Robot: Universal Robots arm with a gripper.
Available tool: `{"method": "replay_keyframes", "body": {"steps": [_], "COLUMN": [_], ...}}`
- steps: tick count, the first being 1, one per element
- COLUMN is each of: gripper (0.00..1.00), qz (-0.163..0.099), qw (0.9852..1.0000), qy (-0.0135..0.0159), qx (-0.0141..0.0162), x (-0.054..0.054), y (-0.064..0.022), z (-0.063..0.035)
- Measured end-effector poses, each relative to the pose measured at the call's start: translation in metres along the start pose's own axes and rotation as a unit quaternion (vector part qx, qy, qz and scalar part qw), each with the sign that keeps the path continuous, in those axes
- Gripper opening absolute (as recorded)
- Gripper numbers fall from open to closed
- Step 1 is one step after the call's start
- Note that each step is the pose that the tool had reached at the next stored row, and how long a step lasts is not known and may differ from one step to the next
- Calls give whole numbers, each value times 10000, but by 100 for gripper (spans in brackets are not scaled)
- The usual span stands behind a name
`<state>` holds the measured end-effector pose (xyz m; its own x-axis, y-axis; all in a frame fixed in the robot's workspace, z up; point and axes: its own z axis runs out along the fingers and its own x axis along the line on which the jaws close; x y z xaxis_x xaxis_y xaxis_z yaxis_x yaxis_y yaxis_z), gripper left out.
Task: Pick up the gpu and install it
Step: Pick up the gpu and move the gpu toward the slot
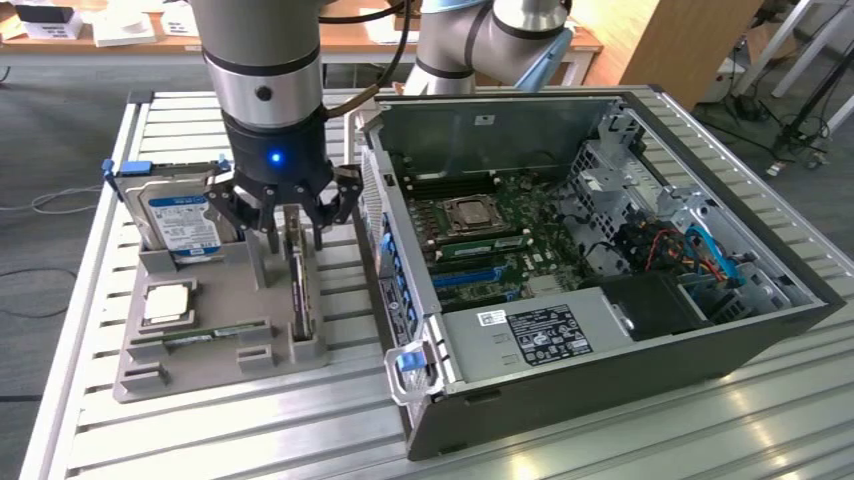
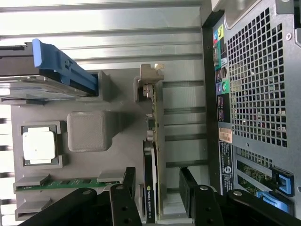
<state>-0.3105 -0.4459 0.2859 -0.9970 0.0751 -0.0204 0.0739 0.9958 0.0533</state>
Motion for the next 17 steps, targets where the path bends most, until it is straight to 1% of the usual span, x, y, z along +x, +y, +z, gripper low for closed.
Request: {"method": "replay_keyframes", "body": {"steps": [17], "gripper": [50], "qz": [-7], "qw": [10000], "qy": [7], "qx": [-2], "x": [6], "y": [-15], "z": [274]}}
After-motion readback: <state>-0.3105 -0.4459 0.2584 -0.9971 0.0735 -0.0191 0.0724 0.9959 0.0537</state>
